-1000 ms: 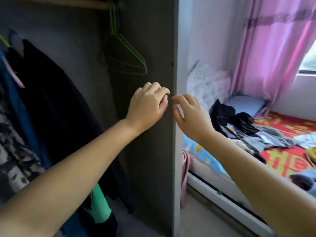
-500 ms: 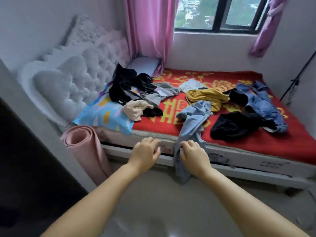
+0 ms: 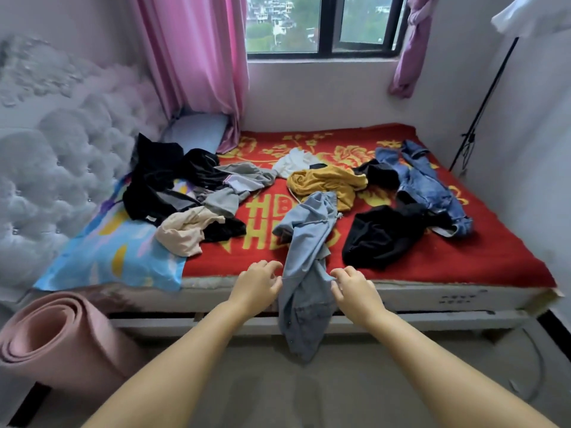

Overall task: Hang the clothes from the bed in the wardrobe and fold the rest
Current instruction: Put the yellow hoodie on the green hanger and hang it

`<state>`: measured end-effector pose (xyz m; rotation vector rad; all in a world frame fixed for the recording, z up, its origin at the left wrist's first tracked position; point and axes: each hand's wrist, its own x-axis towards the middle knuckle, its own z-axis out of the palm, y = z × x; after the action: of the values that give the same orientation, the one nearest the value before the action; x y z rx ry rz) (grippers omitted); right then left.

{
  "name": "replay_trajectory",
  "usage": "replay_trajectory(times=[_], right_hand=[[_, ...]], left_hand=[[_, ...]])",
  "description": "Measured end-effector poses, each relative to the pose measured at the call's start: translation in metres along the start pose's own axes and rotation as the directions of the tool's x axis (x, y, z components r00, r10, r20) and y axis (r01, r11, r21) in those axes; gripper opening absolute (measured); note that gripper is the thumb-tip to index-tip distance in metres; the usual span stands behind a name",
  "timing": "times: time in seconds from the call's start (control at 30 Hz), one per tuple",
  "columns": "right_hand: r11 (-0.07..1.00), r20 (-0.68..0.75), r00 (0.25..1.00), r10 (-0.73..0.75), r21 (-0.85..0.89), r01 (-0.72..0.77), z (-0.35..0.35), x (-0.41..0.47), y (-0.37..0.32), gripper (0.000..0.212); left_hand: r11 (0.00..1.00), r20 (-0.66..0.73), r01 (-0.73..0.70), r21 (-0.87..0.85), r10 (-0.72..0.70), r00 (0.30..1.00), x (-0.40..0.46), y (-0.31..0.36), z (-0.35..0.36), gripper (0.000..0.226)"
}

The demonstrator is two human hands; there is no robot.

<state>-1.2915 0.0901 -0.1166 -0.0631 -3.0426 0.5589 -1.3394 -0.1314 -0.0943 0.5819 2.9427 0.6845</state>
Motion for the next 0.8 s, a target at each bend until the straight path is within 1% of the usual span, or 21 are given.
replay_trajectory(times=[0.07,0.23,0.4,0.5,0.63,0.8], right_hand=[[0.999,0.009,0.999,0.031,-0.024,-0.031,-0.005,0.033,0.011,0.033],[0.993,-0.037,0.993,0.110,-0.049,-0.111,-0.023,0.108,0.040,0.033],[0.982,-0.020,0.983,0.182,-0.044,-0.183,-0.031,0.157,0.083,0.035],[0.980,0.000,0.981,0.196,-0.040,-0.196,-0.033,0.185,0.111,0.035],[0.983,0.023,0.983,0.182,-0.046,-0.181,-0.040,0.236,0.164,0.035],[0.989,0.055,0.989,0.137,-0.062,-0.133,-0.060,0.304,0.232,0.035]], left_hand=[[1.000,-0.009,-0.024,-0.009,0.023,1.000,0.039,-0.002,-0.005,0.035],[0.995,-0.004,-0.093,-0.027,0.093,0.996,0.140,0.005,-0.014,0.035],[0.988,0.074,-0.152,-0.008,0.152,0.986,0.209,0.030,0.010,0.035],[0.985,0.113,-0.169,-0.024,0.170,0.979,0.250,0.041,0.024,0.037],[0.990,0.134,-0.134,-0.034,0.137,0.982,0.316,0.060,0.049,0.037],[0.998,0.103,-0.060,-0.038,0.063,0.993,0.388,0.091,0.078,0.034]])
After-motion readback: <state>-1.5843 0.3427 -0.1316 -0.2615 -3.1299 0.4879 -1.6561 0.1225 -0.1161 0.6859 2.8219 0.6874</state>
